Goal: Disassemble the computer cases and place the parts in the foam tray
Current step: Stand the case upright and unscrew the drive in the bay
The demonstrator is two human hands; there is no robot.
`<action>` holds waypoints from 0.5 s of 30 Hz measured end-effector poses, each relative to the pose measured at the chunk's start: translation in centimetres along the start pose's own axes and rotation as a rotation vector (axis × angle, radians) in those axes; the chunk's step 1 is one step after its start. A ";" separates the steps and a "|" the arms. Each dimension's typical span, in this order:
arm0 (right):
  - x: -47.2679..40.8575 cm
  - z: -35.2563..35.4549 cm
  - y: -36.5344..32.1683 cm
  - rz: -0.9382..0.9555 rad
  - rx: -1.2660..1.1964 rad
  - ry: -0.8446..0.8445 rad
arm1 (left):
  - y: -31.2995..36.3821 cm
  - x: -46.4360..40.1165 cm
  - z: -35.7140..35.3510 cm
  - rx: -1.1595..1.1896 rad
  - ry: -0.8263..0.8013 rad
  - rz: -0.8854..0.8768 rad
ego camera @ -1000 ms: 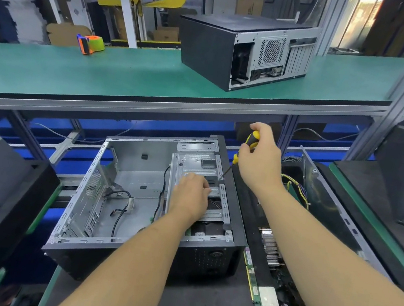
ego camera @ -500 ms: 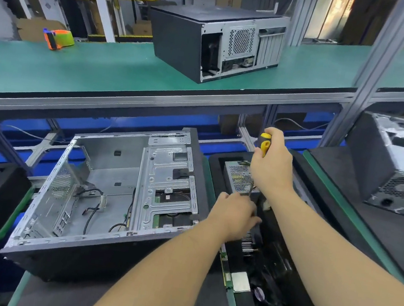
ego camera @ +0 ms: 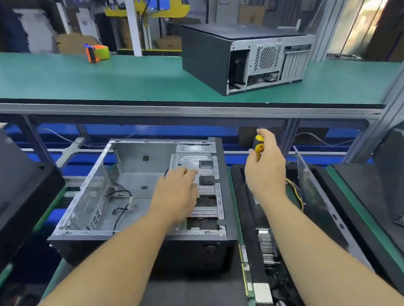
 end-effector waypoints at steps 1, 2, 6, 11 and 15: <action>0.3 -0.7 -0.9 0.031 -0.022 0.000 | -1.8 0.6 0.2 -0.016 -0.020 0.082; 0.5 -1.3 -1.8 0.064 -0.046 0.002 | -3.4 1.3 0.3 -0.018 -0.055 0.163; 1.6 -3.2 -4.9 0.148 -0.150 0.019 | -6.8 4.3 -0.8 0.117 -0.223 0.433; 3.0 -5.6 -5.9 0.058 -0.192 -0.154 | -6.7 4.9 -1.2 0.117 -0.265 0.414; 4.1 -6.9 -5.6 0.111 -0.055 -0.323 | -6.7 4.3 -1.6 0.159 -0.309 0.365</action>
Point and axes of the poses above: each hand's wrist, its own x-axis away from the middle knuckle, its own z-axis out of the back of the hand, y = z × x, the point moved 3 cm from there along -x, towards the middle knuckle, and after that the axes turned 9 degrees about y, right-handed, at the moved point
